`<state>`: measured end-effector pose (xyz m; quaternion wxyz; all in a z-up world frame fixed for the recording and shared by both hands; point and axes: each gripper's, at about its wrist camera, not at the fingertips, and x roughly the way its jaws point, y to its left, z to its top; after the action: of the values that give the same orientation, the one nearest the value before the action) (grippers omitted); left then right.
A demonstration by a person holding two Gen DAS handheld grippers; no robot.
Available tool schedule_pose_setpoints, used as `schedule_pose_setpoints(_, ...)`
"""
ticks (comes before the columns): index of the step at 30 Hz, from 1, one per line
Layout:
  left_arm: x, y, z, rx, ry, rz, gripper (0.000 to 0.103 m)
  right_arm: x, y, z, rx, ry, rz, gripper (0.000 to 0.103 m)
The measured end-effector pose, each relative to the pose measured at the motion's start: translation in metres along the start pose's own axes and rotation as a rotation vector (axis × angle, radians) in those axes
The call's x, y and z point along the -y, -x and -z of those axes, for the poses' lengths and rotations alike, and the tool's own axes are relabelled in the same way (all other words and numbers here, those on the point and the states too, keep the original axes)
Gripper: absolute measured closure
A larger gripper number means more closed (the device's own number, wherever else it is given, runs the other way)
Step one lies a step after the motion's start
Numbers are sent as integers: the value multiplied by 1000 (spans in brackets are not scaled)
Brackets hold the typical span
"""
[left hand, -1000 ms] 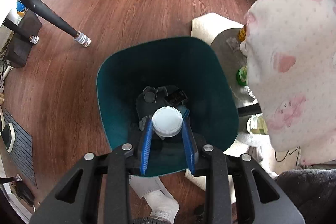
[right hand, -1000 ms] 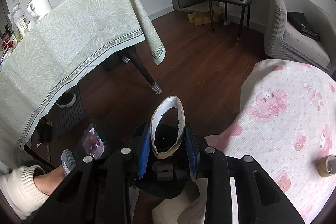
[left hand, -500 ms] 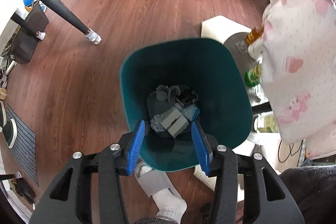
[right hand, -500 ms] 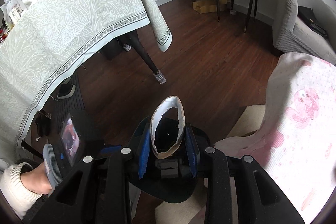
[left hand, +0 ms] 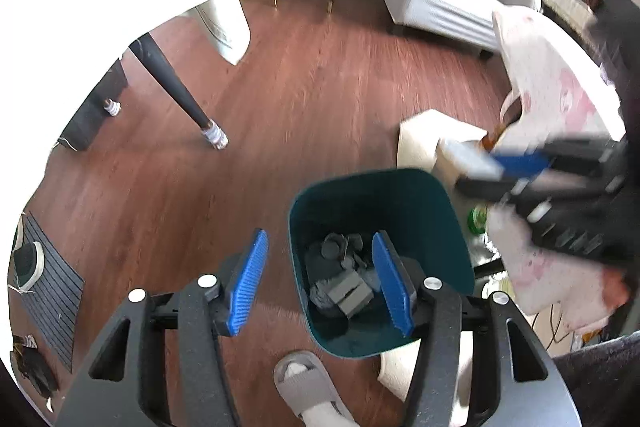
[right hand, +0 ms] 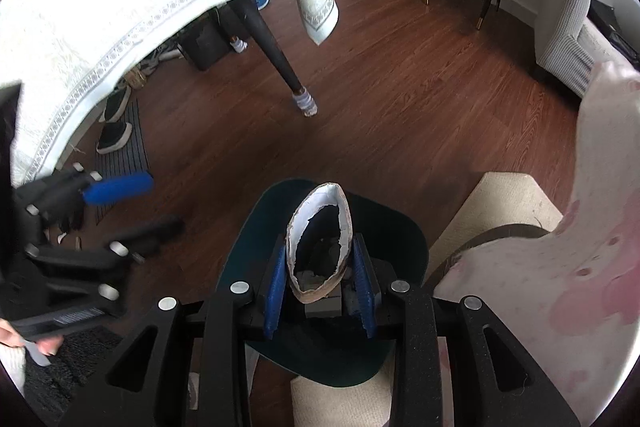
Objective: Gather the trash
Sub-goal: 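Open the left tool over the bin while the right tool releases the cardboard piece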
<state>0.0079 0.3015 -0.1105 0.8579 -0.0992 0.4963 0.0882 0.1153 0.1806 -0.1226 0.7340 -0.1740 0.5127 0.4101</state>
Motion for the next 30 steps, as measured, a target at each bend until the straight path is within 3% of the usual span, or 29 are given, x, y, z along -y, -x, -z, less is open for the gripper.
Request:
schedule_pose_setpoints(13, 5, 48, -30, 163, 44, 54, 72, -12, -68, 32, -171, 29, 37, 70)
schedule_pose_setpoints(17, 7, 57, -35, 194, 37, 59, 73, -18, -73, 39, -196, 43, 60, 62)
schedule_pose_setpoints(20, 17, 63, -38, 222, 3, 4, 73, -18, -73, 44, -200, 58, 77, 59)
schedule_pose_setpoints(22, 23, 68, -41, 235, 0, 12, 73, -14, -73, 46, -205, 55, 79, 52)
schedule_pose_setpoints(30, 42, 89, -54, 291, -6, 38, 73, -8, -43, 52, -152, 58, 25, 52)
